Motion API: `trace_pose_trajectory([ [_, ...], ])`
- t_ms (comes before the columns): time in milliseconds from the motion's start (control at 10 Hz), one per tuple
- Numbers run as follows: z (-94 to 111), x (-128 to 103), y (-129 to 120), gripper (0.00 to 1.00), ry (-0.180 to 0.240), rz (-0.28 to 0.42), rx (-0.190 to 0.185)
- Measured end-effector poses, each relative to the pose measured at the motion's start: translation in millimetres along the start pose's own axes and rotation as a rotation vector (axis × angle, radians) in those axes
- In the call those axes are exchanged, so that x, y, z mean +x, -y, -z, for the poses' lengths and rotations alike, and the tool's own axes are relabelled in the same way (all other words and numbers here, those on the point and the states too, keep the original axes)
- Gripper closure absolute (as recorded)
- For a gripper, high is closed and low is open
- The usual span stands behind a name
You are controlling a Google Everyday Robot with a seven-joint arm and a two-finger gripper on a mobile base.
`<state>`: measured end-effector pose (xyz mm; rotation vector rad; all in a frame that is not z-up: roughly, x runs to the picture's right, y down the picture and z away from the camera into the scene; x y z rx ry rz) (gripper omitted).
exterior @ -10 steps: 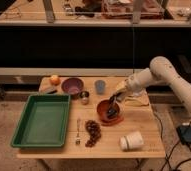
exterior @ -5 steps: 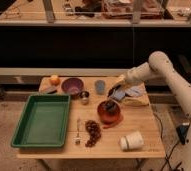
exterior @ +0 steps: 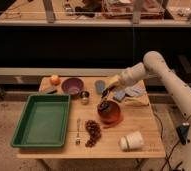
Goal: Wipe red bowl with brush
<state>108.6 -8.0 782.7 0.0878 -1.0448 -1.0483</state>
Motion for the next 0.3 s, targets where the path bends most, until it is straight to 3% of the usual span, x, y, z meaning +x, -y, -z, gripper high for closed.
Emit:
trace_pose_trajectory([
  [300,22.3,-12.9,-19.6,0.90,0.035,-0.008,-0.026],
])
